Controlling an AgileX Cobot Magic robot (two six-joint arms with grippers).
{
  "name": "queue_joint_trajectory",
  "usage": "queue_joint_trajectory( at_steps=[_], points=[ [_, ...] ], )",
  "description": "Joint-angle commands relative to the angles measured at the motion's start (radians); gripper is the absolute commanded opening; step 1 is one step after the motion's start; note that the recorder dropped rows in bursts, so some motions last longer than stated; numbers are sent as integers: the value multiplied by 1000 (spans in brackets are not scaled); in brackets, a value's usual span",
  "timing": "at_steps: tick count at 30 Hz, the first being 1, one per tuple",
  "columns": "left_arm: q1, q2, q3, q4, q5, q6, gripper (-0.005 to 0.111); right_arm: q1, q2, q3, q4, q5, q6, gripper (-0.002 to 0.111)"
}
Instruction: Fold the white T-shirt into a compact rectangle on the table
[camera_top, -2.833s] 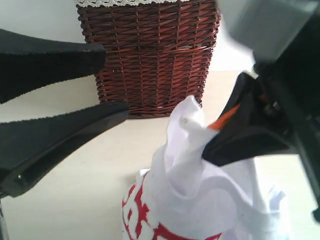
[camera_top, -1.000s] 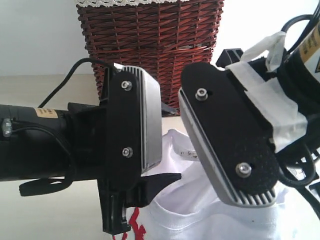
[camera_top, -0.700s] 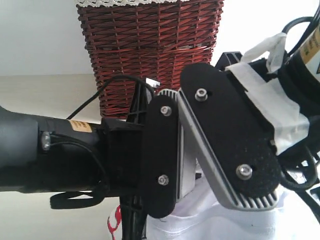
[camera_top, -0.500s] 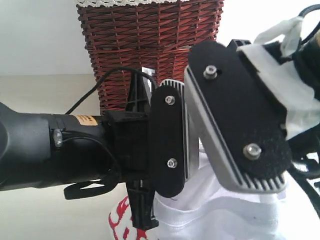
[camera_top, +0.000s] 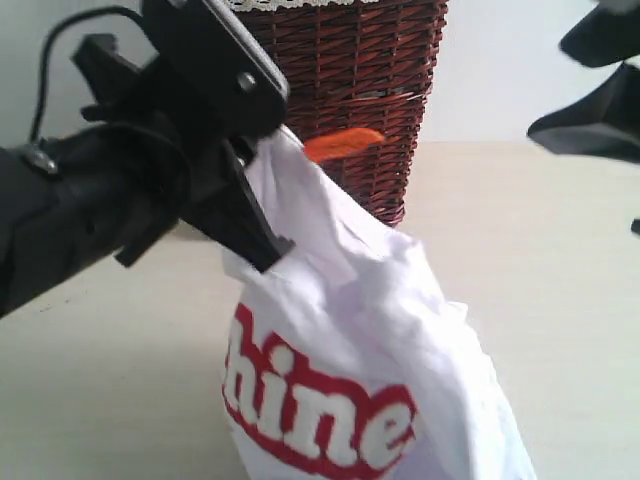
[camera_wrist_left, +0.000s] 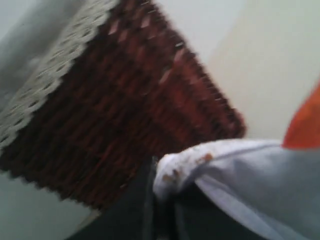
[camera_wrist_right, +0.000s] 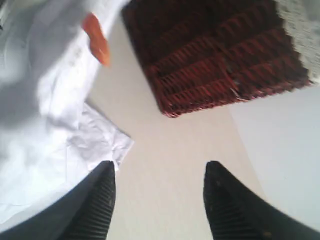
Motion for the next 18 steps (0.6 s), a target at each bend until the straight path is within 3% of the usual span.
queue_joint_trajectory(
  at_steps=[1, 5, 6, 7, 9, 14, 17, 18],
  points=[
    [36, -35, -51, -180, -290, -5, 0, 2, -53, 1, -31, -24, 113, 53],
    [124, -91, -43, -259, -484, 49, 0, 2, -81, 1, -3, -26, 113, 53],
    [154, -109, -39, -304, -475, 97, 0, 2, -87, 1, 2, -28, 113, 53],
    [237, -137, -28, -376, -390, 185, 0, 2, -89, 1, 18, -38, 113, 52],
    [280, -145, 11, -376, -326, 164, 0, 2, -89, 1, 45, -50, 108, 52],
    [287, -147, 48, -376, -40, 109, 0, 2, -87, 5, 171, -38, -1, 49],
    [287, -147, 18, -376, -114, 71, 4, 2, -87, 18, 172, -42, -2, 49],
    [287, -147, 14, -376, -229, 71, 17, 2, -87, 18, 172, -42, -2, 49]
  ],
)
